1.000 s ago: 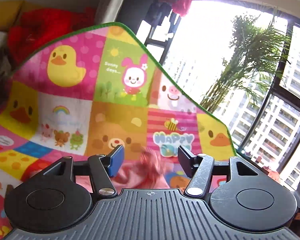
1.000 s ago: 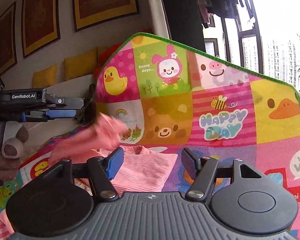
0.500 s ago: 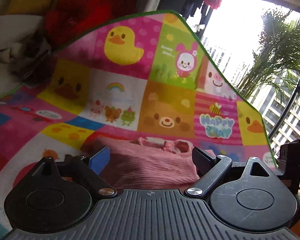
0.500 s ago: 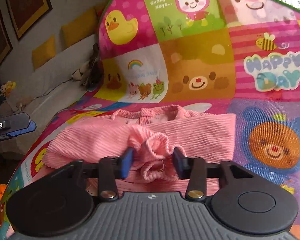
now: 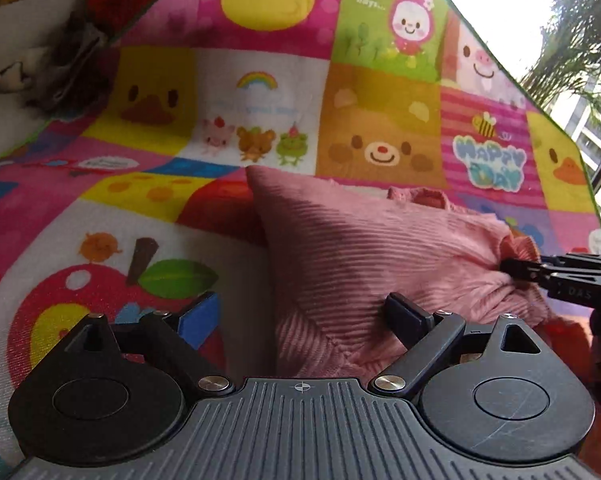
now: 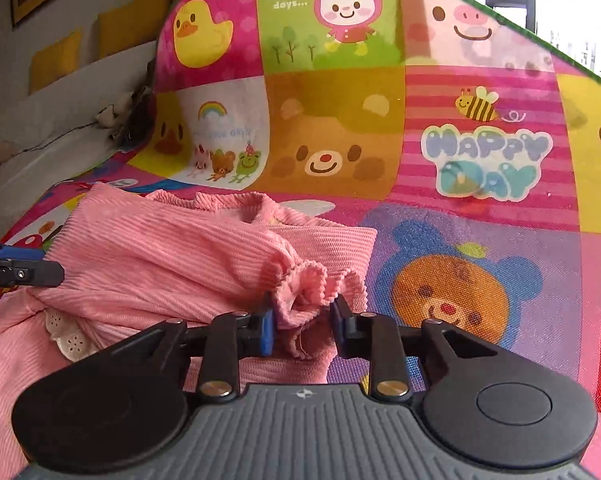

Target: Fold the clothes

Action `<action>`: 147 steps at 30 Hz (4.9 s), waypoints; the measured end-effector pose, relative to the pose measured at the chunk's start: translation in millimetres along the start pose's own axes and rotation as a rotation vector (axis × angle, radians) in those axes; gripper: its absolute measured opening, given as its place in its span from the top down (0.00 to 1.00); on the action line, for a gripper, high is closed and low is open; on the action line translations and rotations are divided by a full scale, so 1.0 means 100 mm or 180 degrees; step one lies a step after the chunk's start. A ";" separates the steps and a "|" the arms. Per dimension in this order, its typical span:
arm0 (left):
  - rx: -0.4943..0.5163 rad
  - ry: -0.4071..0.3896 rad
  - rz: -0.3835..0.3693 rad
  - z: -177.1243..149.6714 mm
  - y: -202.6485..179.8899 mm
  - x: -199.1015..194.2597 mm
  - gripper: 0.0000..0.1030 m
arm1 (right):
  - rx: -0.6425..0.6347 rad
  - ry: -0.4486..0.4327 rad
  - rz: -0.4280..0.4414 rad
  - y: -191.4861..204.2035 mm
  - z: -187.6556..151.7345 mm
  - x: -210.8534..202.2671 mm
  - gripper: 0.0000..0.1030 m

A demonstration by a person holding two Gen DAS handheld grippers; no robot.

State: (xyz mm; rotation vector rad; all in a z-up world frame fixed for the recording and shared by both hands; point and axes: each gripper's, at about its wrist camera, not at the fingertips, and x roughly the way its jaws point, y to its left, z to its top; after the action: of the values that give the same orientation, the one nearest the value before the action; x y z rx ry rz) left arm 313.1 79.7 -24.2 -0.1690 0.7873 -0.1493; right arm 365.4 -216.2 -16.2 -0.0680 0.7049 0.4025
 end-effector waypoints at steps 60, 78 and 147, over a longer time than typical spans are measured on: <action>0.0792 -0.0448 -0.0404 -0.38 -0.61 -1.18 0.06 | -0.0812 -0.0208 0.0655 0.66 -0.11 -1.08 0.59; 0.0234 -0.0494 -0.0456 -0.11 -0.55 0.26 0.01 | -0.0409 -0.0389 0.0240 0.25 0.50 0.12 0.57; 0.0032 0.0129 -0.0645 -1.31 -0.23 -1.37 0.42 | 0.0333 0.0134 0.0741 0.26 -1.37 -1.57 0.62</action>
State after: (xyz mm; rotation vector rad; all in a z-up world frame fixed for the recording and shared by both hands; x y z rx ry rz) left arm 122.8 71.8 -15.7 -0.2369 0.8088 -0.3489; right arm 162.7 -272.1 -17.8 0.1057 0.7772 0.5875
